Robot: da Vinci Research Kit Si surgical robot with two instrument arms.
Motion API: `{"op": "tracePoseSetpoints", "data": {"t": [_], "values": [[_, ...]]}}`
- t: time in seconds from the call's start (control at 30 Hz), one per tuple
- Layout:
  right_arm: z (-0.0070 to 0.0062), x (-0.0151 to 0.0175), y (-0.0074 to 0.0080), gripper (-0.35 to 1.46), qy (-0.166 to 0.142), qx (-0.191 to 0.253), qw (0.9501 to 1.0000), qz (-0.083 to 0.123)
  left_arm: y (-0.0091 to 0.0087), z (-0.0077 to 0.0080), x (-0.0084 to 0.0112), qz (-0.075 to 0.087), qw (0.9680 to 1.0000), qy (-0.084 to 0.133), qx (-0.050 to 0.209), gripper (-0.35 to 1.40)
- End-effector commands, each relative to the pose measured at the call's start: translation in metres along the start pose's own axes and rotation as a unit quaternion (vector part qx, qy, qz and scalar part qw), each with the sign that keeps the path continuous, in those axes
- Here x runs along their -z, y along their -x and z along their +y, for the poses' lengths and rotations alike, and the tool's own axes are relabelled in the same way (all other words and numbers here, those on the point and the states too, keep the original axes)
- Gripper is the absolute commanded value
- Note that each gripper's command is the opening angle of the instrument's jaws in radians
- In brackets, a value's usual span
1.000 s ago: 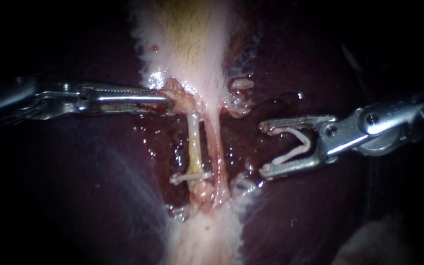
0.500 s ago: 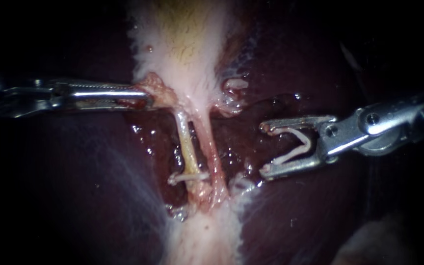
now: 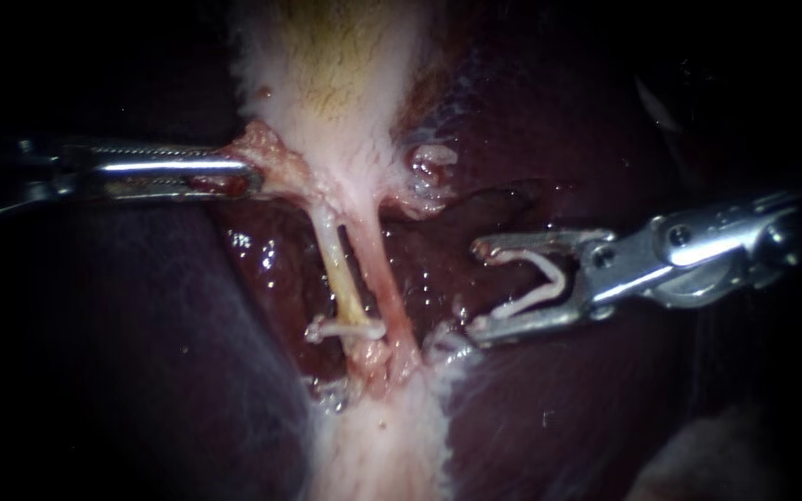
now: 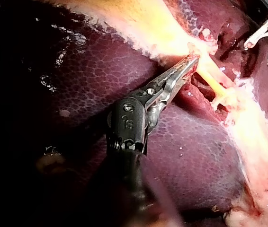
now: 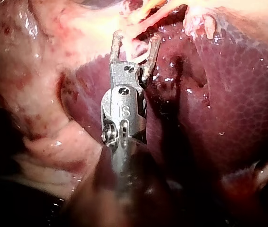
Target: Clipping second clip left tube
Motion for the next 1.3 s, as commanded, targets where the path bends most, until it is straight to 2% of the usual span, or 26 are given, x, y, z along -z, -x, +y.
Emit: {"op": "tracePoseSetpoints", "data": {"t": [0.03, 0.33, 0.6, 1.3], "values": [[-0.0002, -0.0008, -0.0001, 0.50, -0.003, -0.008, 1.0000, 0.001, 0.0000, 0.0000, -0.0001, 0.000, 1.0000, 0.000, 0.000, -0.35], [-0.0003, -0.0052, -0.0002, 0.50, -0.017, -0.033, 0.9993, 0.000, 0.0000, 0.0000, -0.0002, 0.000, 1.0000, -0.001, 0.000, -0.35], [0.0003, -0.0072, 0.0000, 0.50, -0.021, -0.049, 0.9986, 0.000, 0.0001, 0.0000, -0.0002, 0.000, 1.0000, -0.001, 0.000, -0.35], [0.0033, -0.0112, 0.0035, 0.50, -0.027, -0.076, 0.9967, -0.004, 0.0001, 0.0001, -0.0003, 0.000, 1.0000, -0.001, 0.000, -0.35]]}}
